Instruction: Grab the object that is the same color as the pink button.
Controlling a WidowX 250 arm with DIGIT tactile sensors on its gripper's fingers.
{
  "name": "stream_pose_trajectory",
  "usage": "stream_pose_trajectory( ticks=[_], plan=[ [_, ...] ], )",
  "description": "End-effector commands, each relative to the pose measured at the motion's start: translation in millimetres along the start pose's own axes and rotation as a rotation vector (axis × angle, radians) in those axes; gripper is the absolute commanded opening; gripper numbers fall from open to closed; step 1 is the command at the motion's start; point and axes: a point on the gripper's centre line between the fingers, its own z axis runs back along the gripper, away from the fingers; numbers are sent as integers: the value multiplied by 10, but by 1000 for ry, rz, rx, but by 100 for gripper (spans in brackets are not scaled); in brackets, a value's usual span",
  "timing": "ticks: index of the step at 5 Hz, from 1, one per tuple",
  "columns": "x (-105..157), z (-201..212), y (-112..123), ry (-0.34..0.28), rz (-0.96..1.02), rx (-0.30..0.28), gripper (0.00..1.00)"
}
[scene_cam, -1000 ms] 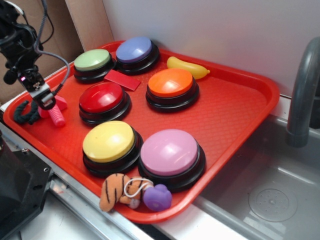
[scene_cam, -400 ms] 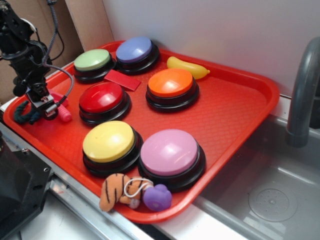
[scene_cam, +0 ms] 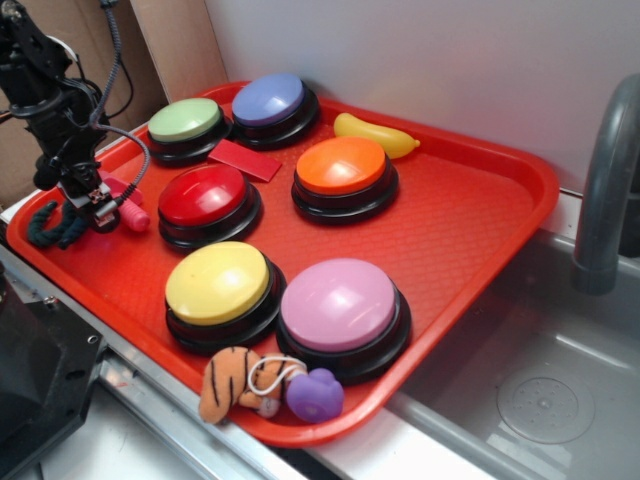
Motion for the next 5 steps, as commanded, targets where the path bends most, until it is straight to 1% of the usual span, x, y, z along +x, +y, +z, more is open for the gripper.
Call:
stream_pose_trajectory(
  ticks=[1,2,3,4,5],
  plan=[
    [131,542,-126,11,73,11,0],
    [214,861,-364,6,120,16,0],
    [277,1169,-586,-35,146,-41,0],
    [296,1353,-718,-73,170,-74,0],
    [321,1417,-767,-67,151,-93,0]
  ],
)
